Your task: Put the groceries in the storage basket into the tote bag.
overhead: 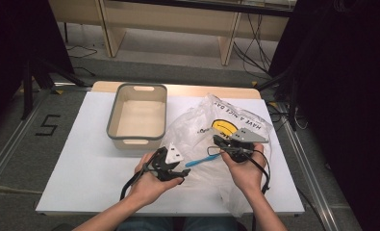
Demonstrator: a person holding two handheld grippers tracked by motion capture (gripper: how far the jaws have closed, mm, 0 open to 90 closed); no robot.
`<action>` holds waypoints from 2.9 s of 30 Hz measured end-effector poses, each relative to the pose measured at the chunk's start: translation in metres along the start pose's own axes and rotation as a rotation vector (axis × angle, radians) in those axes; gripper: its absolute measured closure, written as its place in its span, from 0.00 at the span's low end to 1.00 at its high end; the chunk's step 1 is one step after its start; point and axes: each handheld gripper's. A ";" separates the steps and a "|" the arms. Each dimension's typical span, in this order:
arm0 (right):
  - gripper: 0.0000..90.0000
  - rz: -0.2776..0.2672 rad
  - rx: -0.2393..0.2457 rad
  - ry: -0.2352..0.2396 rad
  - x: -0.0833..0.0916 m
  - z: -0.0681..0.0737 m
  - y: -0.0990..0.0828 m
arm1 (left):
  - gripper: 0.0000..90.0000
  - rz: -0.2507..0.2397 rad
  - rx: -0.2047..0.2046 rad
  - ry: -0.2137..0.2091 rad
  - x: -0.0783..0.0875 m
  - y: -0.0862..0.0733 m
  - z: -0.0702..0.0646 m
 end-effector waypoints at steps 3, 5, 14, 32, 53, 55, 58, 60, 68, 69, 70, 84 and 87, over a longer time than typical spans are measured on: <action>1.00 0.022 0.000 0.009 0.002 0.000 -0.004 | 0.56 -0.010 0.018 0.010 0.011 -0.008 0.007; 1.00 0.041 0.000 0.018 0.002 0.000 -0.006 | 0.56 -0.018 0.037 0.023 0.018 -0.012 0.014; 1.00 0.222 0.006 0.099 -0.006 0.002 -0.026 | 0.63 -0.015 0.124 0.107 0.030 -0.031 0.048; 0.92 0.533 0.019 0.221 -0.027 0.007 -0.064 | 0.65 0.052 0.163 0.170 0.006 -0.053 0.069; 0.60 0.193 -0.139 0.013 0.043 -0.034 -0.035 | 0.55 0.038 0.181 0.187 0.006 -0.055 0.070; 0.59 0.210 -0.169 0.012 0.046 -0.039 -0.041 | 0.55 0.037 0.184 0.185 0.006 -0.056 0.070; 0.59 0.225 -0.203 0.018 0.048 -0.044 -0.048 | 0.54 0.034 0.180 0.183 0.007 -0.055 0.070; 0.57 0.228 -0.212 0.011 0.050 -0.046 -0.050 | 0.53 0.030 0.185 0.184 0.007 -0.055 0.069; 0.47 0.250 -0.249 -0.079 0.063 -0.061 -0.057 | 0.51 0.030 0.198 0.179 0.009 -0.056 0.070; 0.47 0.256 -0.248 -0.085 0.064 -0.063 -0.059 | 0.51 0.030 0.199 0.179 0.009 -0.056 0.070; 0.46 0.267 -0.253 -0.090 0.065 -0.064 -0.061 | 0.51 0.030 0.200 0.179 0.009 -0.056 0.070; 0.39 0.285 -0.287 -0.164 0.075 -0.070 -0.074 | 0.50 0.031 0.201 0.181 0.009 -0.057 0.070; 0.39 0.283 -0.304 -0.184 0.078 -0.071 -0.076 | 0.50 0.031 0.201 0.183 0.009 -0.057 0.070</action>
Point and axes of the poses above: each handheld gripper's, and its own axes: x roughly backward along the jaws, y roughly out of its top, z roughly to its left, and after that the axes turned 10 degrees about y, right-handed
